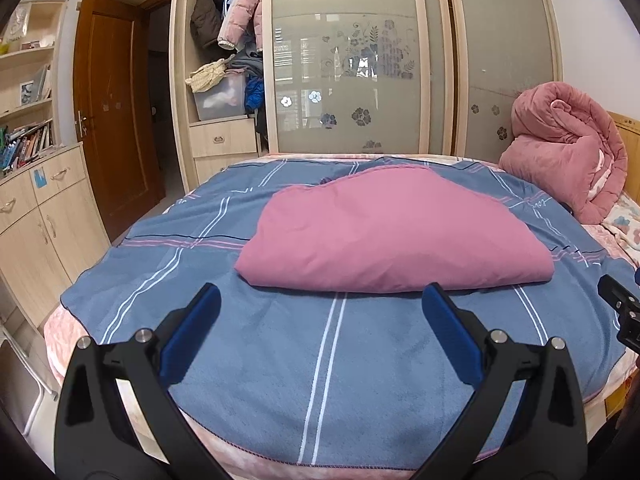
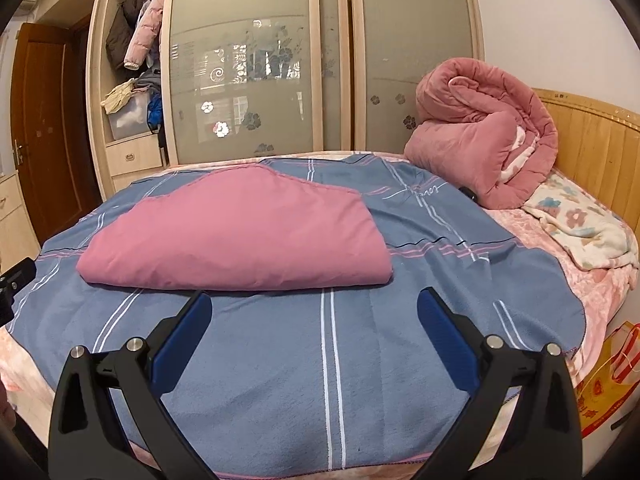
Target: Fold large clothes
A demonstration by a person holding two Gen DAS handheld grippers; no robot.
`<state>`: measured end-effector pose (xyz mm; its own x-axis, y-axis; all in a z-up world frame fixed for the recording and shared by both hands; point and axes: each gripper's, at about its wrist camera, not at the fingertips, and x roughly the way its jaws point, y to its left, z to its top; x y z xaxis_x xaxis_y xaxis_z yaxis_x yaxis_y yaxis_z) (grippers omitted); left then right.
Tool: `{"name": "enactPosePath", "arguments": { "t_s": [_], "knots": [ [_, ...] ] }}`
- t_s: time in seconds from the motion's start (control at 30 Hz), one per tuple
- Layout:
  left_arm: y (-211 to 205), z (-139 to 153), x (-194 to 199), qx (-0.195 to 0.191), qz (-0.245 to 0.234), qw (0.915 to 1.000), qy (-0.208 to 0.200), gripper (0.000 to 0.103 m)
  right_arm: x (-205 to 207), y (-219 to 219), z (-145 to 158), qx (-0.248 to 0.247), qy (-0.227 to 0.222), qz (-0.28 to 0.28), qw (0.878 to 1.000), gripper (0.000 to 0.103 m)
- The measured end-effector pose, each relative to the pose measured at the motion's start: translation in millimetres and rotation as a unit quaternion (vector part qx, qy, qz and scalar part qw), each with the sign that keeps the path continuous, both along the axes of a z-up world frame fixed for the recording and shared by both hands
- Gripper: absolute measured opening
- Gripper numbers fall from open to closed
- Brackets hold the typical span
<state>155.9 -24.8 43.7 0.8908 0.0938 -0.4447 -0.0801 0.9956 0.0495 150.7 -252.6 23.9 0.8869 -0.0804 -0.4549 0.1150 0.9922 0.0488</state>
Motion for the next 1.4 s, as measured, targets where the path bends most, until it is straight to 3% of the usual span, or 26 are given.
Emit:
{"name": "enactPosePath", "arguments": {
  "t_s": [1.4],
  "knots": [
    [-6.5, 3.7, 2.5, 0.002, -0.016, 0.9999, -0.006, 0.101, -2.8, -4.7, -2.8, 0.0, -0.001, -0.001, 1.0, 0.102]
  ]
}}
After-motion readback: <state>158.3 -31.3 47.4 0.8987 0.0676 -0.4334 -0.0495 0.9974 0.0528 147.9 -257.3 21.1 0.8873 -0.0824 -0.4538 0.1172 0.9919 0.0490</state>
